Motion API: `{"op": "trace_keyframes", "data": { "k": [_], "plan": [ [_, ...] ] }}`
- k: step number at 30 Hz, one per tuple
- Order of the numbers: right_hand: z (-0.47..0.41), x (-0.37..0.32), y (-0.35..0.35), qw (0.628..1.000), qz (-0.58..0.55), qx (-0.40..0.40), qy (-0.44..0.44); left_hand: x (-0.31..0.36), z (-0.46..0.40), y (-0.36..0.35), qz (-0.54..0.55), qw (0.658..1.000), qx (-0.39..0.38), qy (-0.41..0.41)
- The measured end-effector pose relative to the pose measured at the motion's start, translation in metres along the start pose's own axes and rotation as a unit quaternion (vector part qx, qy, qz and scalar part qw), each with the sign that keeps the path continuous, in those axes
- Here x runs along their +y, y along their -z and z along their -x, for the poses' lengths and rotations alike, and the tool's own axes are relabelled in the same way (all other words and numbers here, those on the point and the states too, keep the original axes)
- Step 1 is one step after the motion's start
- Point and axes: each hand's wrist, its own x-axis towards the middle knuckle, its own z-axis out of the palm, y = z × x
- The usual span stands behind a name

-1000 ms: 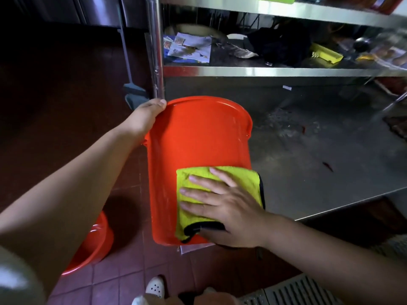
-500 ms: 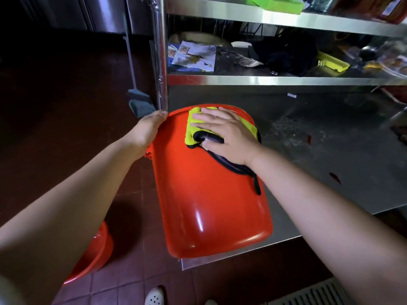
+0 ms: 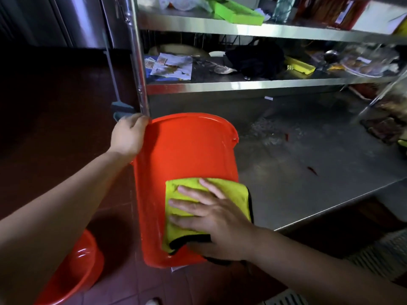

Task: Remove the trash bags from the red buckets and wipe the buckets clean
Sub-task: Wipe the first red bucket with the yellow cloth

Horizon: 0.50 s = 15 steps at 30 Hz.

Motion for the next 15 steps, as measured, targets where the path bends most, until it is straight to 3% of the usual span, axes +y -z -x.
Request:
{"op": "trace_keyframes", "data": {
  "k": [3,5,10,15],
  "plan": [
    [-0.009,-0.006,-0.002,1.0,0.021,-0.007,0.022,0.045,-0.005,-0.024,-0.141,0.986,-0.051,-0.078],
    [-0.016,-0.002,-0.002,1.0,0.018,0.0,0.023,0.054,-0.012,-0.034,-0.196,0.973,-0.104,-0.071],
    [-0.037,0.04,0.006,0.998,-0.031,0.05,0.0,0.042,-0.023,-0.03,-0.124,0.982,-0.14,-0.013],
    [-0.081,0.101,0.024,0.982,-0.076,0.118,-0.129,0.03,-0.027,-0.028,-0.049,0.987,-0.155,-0.01]
  ]
}}
